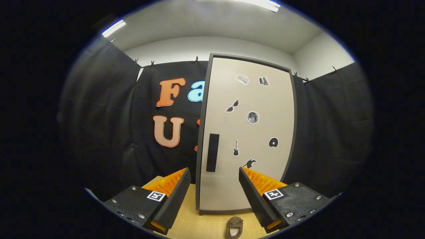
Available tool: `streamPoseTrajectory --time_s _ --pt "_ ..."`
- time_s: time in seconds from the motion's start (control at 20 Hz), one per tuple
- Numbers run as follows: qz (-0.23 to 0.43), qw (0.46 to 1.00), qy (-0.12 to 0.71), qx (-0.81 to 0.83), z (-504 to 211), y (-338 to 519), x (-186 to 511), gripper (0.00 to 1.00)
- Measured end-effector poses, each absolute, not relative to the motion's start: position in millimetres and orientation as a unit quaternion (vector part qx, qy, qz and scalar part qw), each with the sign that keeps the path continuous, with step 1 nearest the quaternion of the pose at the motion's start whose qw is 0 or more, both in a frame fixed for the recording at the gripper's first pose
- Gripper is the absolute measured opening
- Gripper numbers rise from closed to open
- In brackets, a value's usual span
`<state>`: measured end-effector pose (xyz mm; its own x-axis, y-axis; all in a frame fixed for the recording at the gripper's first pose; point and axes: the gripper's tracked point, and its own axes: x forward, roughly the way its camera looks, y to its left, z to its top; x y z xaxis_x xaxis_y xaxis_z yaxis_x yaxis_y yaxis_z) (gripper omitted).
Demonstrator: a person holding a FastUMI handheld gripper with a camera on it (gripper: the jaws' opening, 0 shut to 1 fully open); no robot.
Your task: Open the shoe cabinet door, grab the shoes and put them into the shoe cabinet, then close the shoe cabinet door.
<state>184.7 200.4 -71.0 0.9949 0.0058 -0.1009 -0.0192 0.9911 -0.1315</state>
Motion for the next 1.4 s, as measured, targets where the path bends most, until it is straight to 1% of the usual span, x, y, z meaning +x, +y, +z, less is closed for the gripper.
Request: streamPoseTrajectory --time_s 0.3,0.5,0.8,0.85,0.9,0.95,1.0,1.05,1.15,1.2,1.4 --pt "0.013 0.997 0.048 -0.063 -80.7 205.5 250.1 0.91" --pt "0.017 0.997 0.051 -0.062 -88.8 206.7 296.0 0.86" --pt "0.016 0.996 0.06 -0.063 -105.8 203.8 344.2 0.74" --pt "0.014 0.996 0.063 -0.065 -109.0 202.4 350.1 0.69" --pt "0.013 0.996 0.066 -0.066 -111.7 202.0 355.0 0.67" --pt "0.013 0.995 0.069 -0.066 -115.6 202.2 359.5 0.61" --pt "0.013 0.995 0.073 -0.064 -119.1 203.4 363.0 0.57" --pt "0.013 0.995 0.082 -0.064 -123.9 204.7 365.6 0.49" --pt "0.007 0.995 0.069 -0.066 -122.4 205.3 365.2 0.43" --pt "0.002 0.996 0.065 -0.06 -121.7 205.2 364.4 0.42" --pt "-0.005 0.995 0.094 -0.032 -130.7 204.9 362.5 0.4"
